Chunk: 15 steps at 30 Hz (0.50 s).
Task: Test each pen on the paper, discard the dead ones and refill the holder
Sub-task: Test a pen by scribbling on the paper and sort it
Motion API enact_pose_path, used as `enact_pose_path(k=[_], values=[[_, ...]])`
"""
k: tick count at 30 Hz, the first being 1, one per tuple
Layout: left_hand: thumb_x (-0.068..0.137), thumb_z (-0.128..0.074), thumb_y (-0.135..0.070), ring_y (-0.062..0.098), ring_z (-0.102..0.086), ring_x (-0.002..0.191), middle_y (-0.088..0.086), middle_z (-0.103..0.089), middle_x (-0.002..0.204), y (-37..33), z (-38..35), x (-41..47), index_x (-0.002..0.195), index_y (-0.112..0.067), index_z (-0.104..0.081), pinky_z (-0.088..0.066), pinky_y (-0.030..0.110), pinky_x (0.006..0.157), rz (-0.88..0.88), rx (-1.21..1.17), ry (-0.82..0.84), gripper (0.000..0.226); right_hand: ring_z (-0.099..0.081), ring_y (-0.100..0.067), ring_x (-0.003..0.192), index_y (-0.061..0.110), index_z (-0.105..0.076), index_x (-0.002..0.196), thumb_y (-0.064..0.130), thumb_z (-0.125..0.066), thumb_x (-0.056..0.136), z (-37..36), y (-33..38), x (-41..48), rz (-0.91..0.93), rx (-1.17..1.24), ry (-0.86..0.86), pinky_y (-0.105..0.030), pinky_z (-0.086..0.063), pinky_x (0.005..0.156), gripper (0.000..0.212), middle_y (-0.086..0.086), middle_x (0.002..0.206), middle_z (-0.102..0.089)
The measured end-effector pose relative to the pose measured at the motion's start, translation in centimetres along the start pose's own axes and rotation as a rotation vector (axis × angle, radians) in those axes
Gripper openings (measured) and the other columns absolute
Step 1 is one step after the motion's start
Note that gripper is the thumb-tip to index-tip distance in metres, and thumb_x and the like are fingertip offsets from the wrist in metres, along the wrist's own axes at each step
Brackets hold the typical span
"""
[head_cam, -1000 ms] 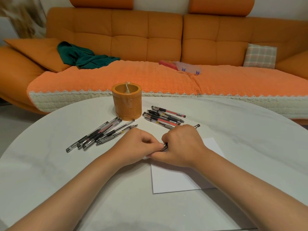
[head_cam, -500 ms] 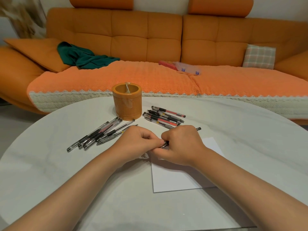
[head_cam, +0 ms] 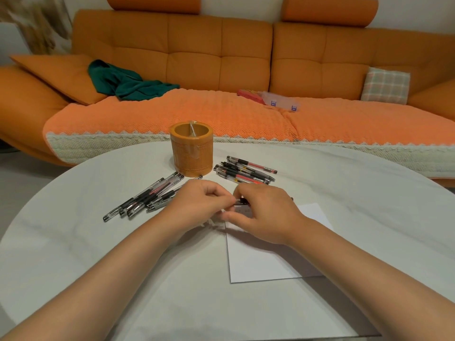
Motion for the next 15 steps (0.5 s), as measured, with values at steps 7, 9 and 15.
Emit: enact_pose_path(k=[7, 9, 15], values=[[0.091, -0.068, -0.031, 0.013, -0.065, 0.071, -0.006, -0.075, 0.081, 1.1, 3.8, 1.9, 0.087, -0.027, -0.074, -0.056, 0.031, 0.058, -0.106, 0.087, -0.210, 0.008, -0.047, -0.011, 0.089, 0.017, -0.061, 0.116, 0.016, -0.059, 0.097, -1.1, -1.6, 0.9, -0.065, 0.204, -0.022, -0.025, -0.038, 0.077, 0.018, 0.007, 0.107, -0.047], [0.093, -0.065, -0.036, 0.013, -0.066, 0.077, -0.010, -0.071, 0.086, 1.8, 4.7, 2.5, 0.096, -0.031, -0.070, -0.054, 0.031, 0.066, -0.164, 0.266, -0.241, 0.009, -0.051, -0.016, 0.089, 0.016, -0.068, 0.116, 0.016, -0.062, 0.096, -1.1, -1.8, 1.4, -0.100, 0.166, -0.050, -0.030, -0.043, 0.079, 0.021, 0.004, 0.103, -0.051], [0.095, -0.057, -0.036, 0.017, -0.052, 0.101, -0.008, -0.060, 0.102, 3.8, 7.5, 3.1, 0.111, -0.032, -0.066, -0.044, 0.032, 0.074, -0.216, 0.848, -0.358, 0.018, -0.061, -0.021, 0.098, 0.022, -0.072, 0.112, 0.023, -0.068, 0.092, -0.7, -2.4, 3.2, -0.215, 0.024, -0.070, -0.031, -0.046, 0.077, 0.021, 0.001, 0.105, -0.067]])
Point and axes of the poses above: each hand's wrist, its own x-axis towards the middle knuckle, its own z-axis out of the back of the hand, y = z × x, the point moved 2 cm from there along x, towards the middle knuckle
